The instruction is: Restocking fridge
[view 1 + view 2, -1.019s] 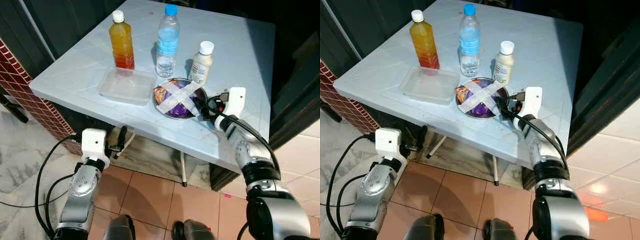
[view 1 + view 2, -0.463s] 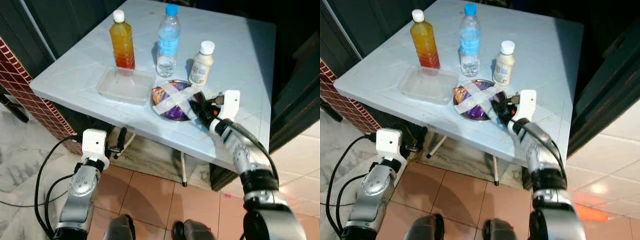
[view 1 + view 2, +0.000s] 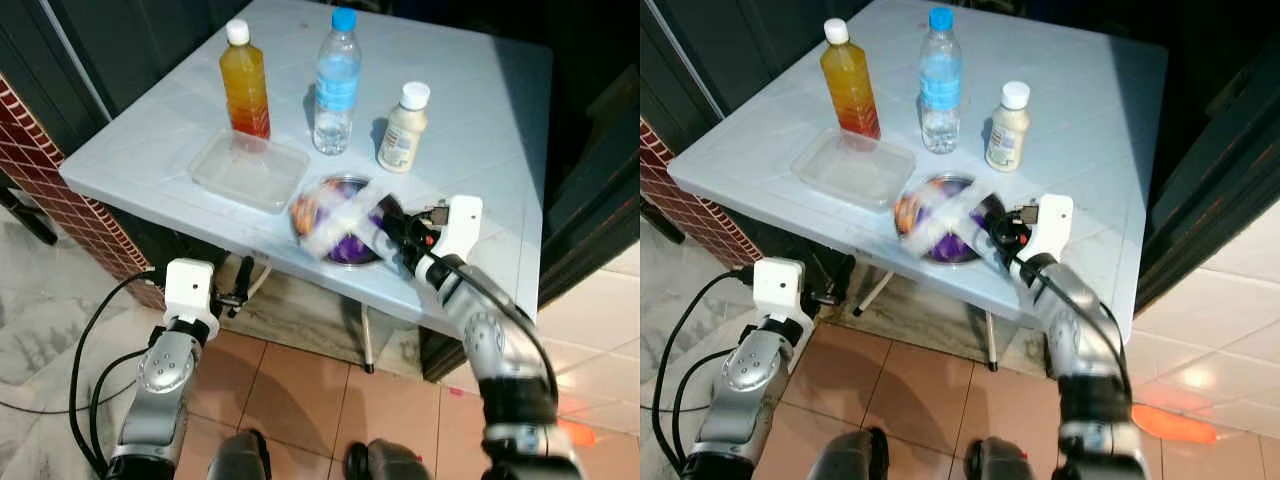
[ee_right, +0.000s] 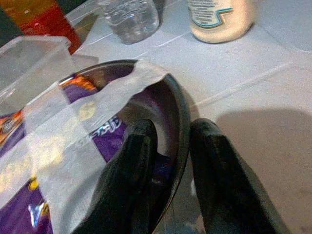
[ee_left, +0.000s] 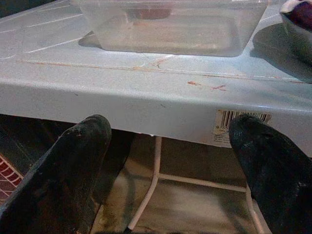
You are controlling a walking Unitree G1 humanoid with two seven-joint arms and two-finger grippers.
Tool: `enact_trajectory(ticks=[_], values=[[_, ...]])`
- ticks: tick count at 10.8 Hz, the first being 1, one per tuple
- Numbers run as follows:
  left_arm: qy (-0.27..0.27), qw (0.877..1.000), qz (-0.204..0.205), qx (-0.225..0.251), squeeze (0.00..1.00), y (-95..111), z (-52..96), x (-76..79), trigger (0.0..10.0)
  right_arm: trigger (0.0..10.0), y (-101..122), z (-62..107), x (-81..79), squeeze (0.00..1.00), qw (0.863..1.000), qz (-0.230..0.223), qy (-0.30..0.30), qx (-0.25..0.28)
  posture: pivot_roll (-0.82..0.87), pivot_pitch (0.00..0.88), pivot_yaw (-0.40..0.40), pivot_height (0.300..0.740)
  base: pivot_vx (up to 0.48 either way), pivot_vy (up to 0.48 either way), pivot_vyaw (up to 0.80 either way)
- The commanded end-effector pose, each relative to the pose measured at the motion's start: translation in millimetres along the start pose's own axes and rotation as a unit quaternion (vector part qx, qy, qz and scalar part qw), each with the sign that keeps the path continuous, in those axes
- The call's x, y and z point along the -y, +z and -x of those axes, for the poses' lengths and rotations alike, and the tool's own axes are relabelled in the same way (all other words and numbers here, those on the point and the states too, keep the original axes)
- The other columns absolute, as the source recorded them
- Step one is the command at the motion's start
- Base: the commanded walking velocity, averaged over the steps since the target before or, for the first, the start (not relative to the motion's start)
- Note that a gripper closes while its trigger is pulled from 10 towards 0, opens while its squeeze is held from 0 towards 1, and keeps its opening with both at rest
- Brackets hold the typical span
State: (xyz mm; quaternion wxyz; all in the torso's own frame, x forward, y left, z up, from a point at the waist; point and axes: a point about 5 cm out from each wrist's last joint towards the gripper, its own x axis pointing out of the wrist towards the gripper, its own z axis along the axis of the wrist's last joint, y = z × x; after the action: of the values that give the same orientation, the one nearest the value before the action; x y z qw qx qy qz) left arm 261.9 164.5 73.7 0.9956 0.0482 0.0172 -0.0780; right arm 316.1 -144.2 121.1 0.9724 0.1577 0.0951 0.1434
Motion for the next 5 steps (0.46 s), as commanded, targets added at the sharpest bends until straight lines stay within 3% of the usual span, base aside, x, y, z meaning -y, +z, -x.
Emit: enact_trajectory(ticks=[1, 5], values=[[-0.002, 1.000, -0.003, -0.010, 0.00, -3, 0.7, -1.0, 10.0, 0.0, 0, 4.7, 0.2, 0.00, 1.000, -0.010, -0.021, 0.002, -0.01, 0.117, 0.027, 0.740, 0.000, 0.000, 0.00], [-0.005, 1.000, -0.006, -0.008, 0.00, -3, -1.4, -1.3, 10.0, 0.0, 1, 14.2, 10.7, 0.00, 0.990, -0.065, -0.125, 0.014, -0.01, 0.118, 0.029, 0.740, 0.000, 0.000, 0.00]])
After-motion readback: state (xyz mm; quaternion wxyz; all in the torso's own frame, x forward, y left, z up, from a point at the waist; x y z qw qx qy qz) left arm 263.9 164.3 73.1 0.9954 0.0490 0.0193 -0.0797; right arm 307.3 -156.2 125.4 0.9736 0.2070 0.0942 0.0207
